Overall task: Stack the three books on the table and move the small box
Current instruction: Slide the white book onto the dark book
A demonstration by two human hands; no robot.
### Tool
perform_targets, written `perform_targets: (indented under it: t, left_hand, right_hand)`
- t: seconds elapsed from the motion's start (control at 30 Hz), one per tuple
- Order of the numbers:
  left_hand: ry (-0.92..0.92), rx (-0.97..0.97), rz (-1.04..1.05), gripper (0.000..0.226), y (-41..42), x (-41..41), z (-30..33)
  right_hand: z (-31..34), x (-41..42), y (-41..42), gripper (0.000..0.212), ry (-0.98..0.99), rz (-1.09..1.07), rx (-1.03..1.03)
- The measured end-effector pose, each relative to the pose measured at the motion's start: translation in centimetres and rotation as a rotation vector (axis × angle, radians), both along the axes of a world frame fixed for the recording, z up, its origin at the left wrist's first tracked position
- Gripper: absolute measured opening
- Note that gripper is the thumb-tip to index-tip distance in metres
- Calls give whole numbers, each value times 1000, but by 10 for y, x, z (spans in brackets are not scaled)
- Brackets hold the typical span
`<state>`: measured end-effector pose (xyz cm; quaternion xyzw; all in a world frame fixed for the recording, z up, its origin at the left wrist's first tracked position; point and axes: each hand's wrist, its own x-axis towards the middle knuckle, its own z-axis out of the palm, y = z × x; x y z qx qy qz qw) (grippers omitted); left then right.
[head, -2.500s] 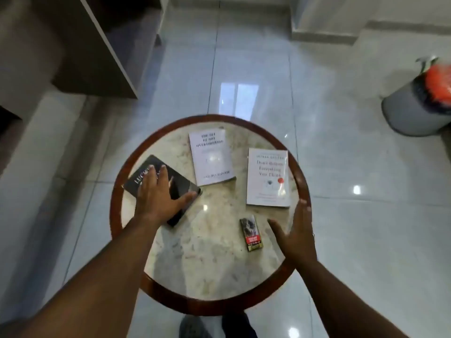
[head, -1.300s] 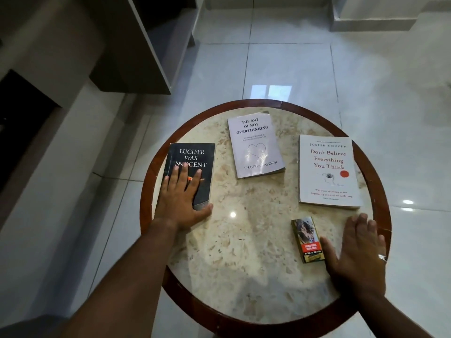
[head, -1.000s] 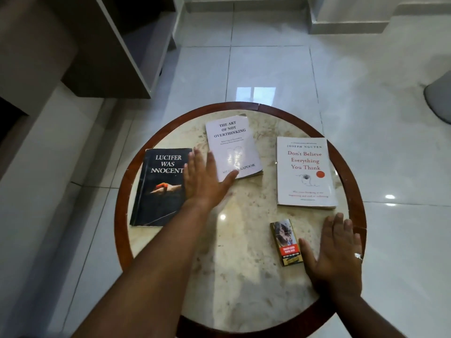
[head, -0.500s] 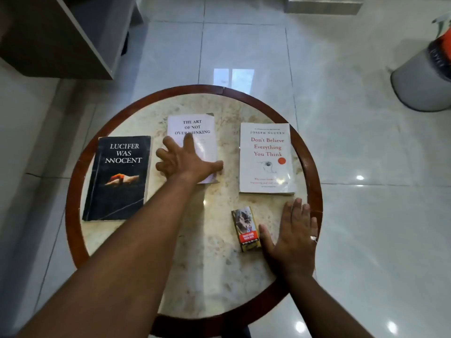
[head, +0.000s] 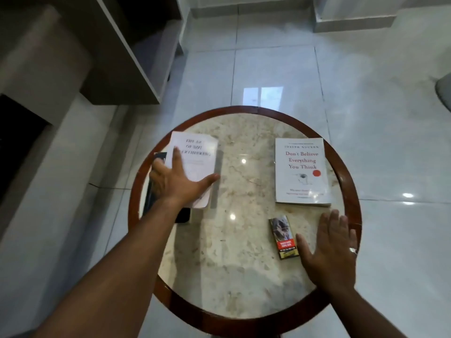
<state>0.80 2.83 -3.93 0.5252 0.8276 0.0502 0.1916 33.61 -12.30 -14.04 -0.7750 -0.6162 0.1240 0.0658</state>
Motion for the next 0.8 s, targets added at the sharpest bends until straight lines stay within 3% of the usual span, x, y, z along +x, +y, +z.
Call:
perform_targets:
  t: [0.2,0.3,0.8]
  left_hand:
    - [170,-179,25,144,-18,-48,-17]
    - [249,-165,37,139,-26,-49,-32]
    - [133,35,232,129,-14,-25,-63]
  right_hand:
    - [-9,2,1,90,-55,2,16]
    - [-8,-1,3,90,-59,5,7]
    - [-2,-1,2,90,-59,1,-26]
